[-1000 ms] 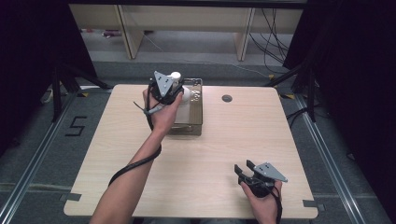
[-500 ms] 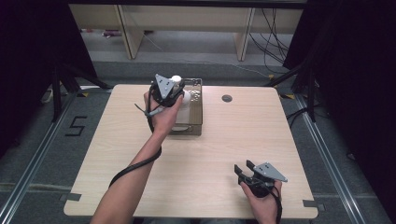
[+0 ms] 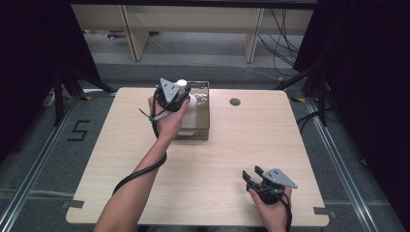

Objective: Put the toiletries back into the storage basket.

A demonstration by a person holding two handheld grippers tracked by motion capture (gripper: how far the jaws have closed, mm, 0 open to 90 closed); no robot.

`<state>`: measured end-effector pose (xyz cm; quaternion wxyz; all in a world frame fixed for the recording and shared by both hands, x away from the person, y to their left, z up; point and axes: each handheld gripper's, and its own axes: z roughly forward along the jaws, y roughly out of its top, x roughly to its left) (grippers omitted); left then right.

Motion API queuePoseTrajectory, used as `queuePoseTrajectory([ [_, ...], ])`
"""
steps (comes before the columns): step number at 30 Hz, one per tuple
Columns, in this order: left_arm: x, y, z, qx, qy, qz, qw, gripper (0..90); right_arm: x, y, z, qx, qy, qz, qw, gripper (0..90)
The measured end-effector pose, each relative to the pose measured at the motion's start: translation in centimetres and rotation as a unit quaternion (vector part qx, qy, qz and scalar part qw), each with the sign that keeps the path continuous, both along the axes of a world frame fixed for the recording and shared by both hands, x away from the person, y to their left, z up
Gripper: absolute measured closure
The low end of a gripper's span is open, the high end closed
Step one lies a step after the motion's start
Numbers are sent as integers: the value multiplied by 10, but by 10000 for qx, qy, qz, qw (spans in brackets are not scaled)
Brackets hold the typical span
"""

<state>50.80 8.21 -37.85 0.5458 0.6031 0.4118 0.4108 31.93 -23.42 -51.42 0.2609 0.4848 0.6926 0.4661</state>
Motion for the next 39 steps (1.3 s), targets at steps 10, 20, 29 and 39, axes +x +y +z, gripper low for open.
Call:
queuePoseTrajectory([
  [10, -3, 3, -1, -13, 17, 23, 10000, 584, 0, 0, 0, -6, -4, 7, 10000, 457],
  [20, -6, 8, -3, -36, 19, 3, 10000, 574, -2, 4, 0, 174, 197, -62, 9996, 454],
  [29, -10, 7, -10, -218, 255, 0, 9994, 396, -2, 2, 0, 128, 139, -44, 9998, 452],
  [39, -22, 15, -9, -230, 391, -166, 9988, 346, -2, 3, 0, 200, 228, -62, 9995, 451],
])
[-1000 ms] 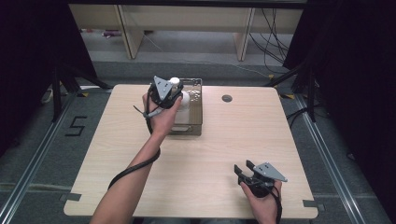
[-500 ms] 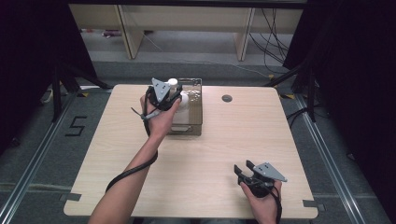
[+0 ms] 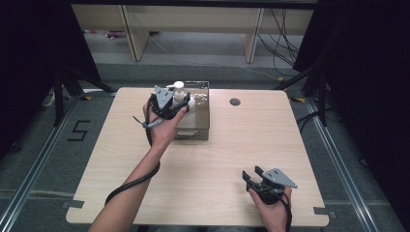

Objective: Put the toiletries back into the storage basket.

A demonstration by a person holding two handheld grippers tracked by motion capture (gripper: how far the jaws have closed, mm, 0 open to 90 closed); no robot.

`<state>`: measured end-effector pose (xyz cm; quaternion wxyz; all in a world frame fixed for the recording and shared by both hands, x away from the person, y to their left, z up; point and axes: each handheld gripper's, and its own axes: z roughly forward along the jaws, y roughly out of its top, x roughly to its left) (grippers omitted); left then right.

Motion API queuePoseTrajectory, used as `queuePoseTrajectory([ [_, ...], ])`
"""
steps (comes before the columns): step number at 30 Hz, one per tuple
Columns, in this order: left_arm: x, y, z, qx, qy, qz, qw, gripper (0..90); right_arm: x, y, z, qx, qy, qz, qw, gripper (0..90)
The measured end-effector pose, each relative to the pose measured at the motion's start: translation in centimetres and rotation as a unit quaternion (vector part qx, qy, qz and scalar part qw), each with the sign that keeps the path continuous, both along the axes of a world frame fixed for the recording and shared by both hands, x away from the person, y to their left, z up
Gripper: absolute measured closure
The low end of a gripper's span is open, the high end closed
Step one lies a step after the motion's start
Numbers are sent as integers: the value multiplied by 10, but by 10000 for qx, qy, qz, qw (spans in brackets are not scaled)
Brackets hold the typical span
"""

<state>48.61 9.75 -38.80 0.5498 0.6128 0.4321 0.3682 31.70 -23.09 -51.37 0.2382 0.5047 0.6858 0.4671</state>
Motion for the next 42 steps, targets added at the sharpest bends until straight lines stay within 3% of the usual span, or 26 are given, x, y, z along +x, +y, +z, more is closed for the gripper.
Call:
queuePoseTrajectory([
  [1, -2, 1, 0, 24, 17, -20, 10000, 345, 2, -3, -1, -178, -194, 68, 9996, 451],
  [6, -10, 9, -2, -8, 123, -102, 9999, 341, 2, -3, -1, -177, -192, 67, 9996, 450],
  [7, -12, 11, -3, 12, 137, -102, 9999, 339, 0, 0, 0, 5, -2, -4, 10000, 450],
  [9, -15, 14, -4, 33, 136, -84, 9999, 338, 2, -3, -1, -179, -204, 61, 9996, 450],
  [10, -17, 15, -4, 28, 140, -82, 9999, 337, 1, -1, 0, -57, -77, 6, 10000, 449],
  [11, -19, 17, -4, 41, 119, -71, 9999, 337, 3, -3, -1, -194, -214, 62, 9996, 449],
  [14, -25, 21, -5, 22, 88, -103, 9999, 336, 3, -3, -1, -114, -187, 90, 9997, 448],
  [21, -38, 32, -9, -5, 93, -164, 9998, 340, 3, -3, -1, -187, -218, 58, 9996, 448],
  [29, -57, 54, -18, 138, 78, -133, 9998, 343, 2, -3, -1, -164, -226, 57, 9996, 445],
  [35, -74, 74, -36, 158, 85, -50, 9998, 362, 2, -3, -1, -167, -199, 49, 9997, 445],
  [39, -93, 87, -60, 228, 153, -4, 9996, 373, 2, -3, -1, -165, -187, 42, 9997, 444],
  [41, -96, 89, -65, 211, 174, 18, 9996, 374, 2, -3, -1, -176, -185, 43, 9997, 444],
  [42, -101, 94, -74, 228, 229, 64, 9995, 374, 0, 0, 0, 1, -5, -34, 10000, 445],
])
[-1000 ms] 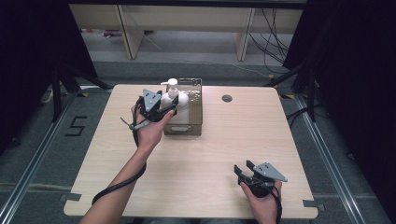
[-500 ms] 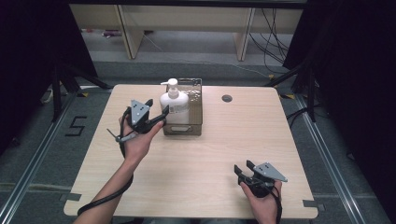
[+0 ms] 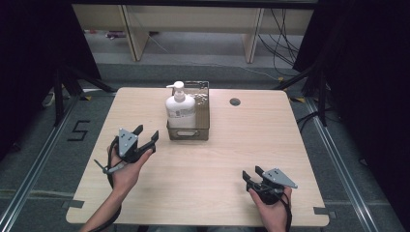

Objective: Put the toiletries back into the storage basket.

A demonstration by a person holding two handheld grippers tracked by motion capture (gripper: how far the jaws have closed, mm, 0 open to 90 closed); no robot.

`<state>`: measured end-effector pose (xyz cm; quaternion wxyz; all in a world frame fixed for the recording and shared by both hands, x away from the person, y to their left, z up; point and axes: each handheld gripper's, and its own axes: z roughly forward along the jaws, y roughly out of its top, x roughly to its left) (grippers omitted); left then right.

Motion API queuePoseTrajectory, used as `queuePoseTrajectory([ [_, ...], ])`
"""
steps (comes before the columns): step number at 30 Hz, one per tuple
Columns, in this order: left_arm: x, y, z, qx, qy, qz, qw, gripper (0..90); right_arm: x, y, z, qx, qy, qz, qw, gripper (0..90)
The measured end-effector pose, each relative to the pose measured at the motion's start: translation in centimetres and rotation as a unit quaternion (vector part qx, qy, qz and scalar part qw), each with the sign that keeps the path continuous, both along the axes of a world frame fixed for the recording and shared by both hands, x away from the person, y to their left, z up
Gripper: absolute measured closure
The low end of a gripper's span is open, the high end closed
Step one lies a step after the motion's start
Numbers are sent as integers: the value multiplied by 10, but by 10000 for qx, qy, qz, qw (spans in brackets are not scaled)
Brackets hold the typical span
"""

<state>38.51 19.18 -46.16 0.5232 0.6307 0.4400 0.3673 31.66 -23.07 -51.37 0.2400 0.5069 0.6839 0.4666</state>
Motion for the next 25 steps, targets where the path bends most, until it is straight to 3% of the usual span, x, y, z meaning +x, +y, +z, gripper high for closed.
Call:
queuePoseTrajectory([
  [2, -4, 4, -7, -5, 37, 13, 10000, 374, 2, -2, -1, -168, -170, 56, 9997, 444],
  [7, -11, 13, -21, -10, 137, 37, 9999, 371, 1, -1, 0, -70, -72, 19, 9999, 444],
  [8, -15, 17, -29, 6, 194, 62, 9998, 371, 3, -3, -1, -224, -226, 76, 9995, 444],
  [9, -15, 17, -29, 6, 194, 62, 9998, 371, 3, -3, -1, -224, -226, 76, 9995, 444],
  [10, -18, 22, -38, 37, 244, 86, 9997, 372, 0, 0, 0, -17, -15, 2, 10000, 443],
  [13, -23, 28, -50, 9, 311, 117, 9994, 372, 2, -1, -1, -100, -87, 10, 9999, 443],
  [14, -23, 28, -50, 9, 311, 117, 9994, 372, 3, -3, -1, -217, -182, 63, 9996, 443],
  [19, -26, 34, -57, -77, 164, 198, 9996, 371, 2, -3, 0, -248, -168, 94, 9995, 442],
  [21, -26, 34, -61, -159, 186, 210, 9995, 372, 2, -3, -1, -245, -164, 88, 9995, 441],
  [22, -25, 34, -62, -197, 226, 203, 9993, 372, 2, -2, -1, -99, -132, 147, 9998, 441],
  [25, -24, 36, -62, -197, 187, 211, 9994, 372, 3, -1, -1, -129, -138, 145, 9997, 440],
])
